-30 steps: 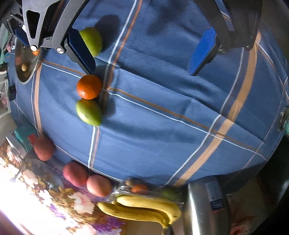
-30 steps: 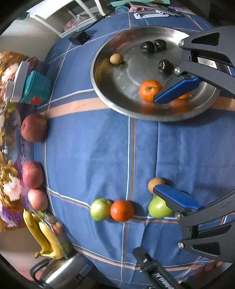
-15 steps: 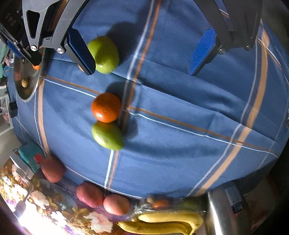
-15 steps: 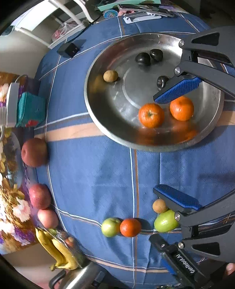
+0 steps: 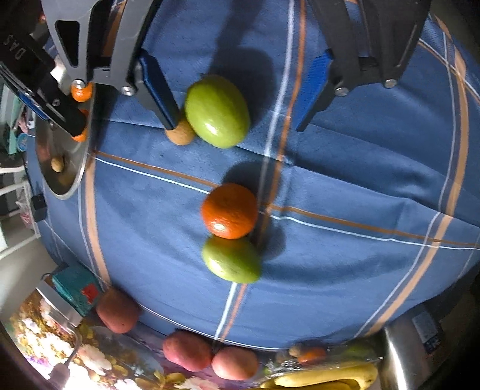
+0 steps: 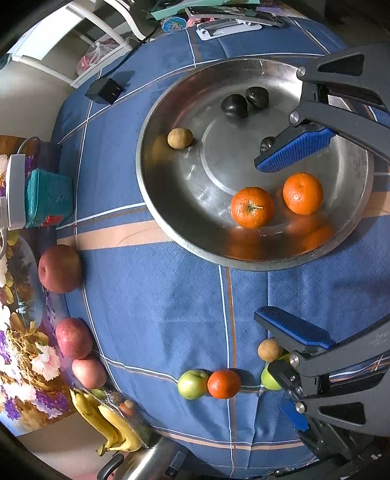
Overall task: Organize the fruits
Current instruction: 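Grasp a green pear with the left tool while the right tool approaches a kiwi, then position the right tool around the brown kiwi while the left tool holds the pear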
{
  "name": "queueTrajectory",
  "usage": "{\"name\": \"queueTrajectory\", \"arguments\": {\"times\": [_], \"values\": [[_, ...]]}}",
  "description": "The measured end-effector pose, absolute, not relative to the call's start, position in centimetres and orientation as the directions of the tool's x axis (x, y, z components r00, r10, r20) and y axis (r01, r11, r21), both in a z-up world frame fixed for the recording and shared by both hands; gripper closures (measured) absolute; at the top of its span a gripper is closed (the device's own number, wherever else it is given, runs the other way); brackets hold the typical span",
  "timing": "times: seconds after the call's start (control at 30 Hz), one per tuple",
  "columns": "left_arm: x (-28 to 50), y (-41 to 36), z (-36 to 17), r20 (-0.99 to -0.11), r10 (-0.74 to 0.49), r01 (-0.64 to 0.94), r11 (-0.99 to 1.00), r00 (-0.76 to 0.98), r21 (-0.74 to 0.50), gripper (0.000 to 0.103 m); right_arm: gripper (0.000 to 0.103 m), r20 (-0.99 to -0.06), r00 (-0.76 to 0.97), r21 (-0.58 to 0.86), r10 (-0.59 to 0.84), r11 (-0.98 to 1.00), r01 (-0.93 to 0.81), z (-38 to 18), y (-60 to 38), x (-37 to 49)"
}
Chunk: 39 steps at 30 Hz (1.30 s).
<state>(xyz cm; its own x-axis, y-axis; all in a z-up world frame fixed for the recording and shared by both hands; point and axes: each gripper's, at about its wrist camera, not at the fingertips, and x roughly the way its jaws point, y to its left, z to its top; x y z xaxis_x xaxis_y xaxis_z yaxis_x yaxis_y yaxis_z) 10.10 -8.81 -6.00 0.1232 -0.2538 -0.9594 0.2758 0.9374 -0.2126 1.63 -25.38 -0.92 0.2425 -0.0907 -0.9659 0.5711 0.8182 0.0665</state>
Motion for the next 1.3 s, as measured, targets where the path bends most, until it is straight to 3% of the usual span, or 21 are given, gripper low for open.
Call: {"name": "queueTrajectory", "arguments": {"times": [0.13, 0.37, 0.9, 1.3], "values": [[9.6, -9.7, -6.0, -0.947, -0.307, 0.28, 0.921, 0.096, -0.271, 0.045, 0.012, -0.966, 0.242, 0.066, -0.089, 0.822, 0.566, -1.0, -25.3, 1.7], [9.4, -9.5, -5.9, -0.941, -0.327, 0.269, 0.917, 0.09, -0.293, 0.056, 0.012, -0.969, 0.233, 0.061, -0.089, 0.821, 0.567, -1.2, -25.3, 1.8], [10.7, -6.4, -6.2, -0.928, -0.365, 0.221, 0.914, 0.076, -0.341, 0.057, 0.012, -0.973, 0.218, 0.057, -0.078, 0.833, 0.551, -2.3, -24.6, 2.7], [12.7, -1.0, -5.3, -0.948, -0.261, 0.108, 0.964, 0.183, -0.245, 0.057, 0.012, -0.968, 0.239, 0.06, -0.077, 0.854, 0.516, -2.1, -22.4, 4.1]]}}
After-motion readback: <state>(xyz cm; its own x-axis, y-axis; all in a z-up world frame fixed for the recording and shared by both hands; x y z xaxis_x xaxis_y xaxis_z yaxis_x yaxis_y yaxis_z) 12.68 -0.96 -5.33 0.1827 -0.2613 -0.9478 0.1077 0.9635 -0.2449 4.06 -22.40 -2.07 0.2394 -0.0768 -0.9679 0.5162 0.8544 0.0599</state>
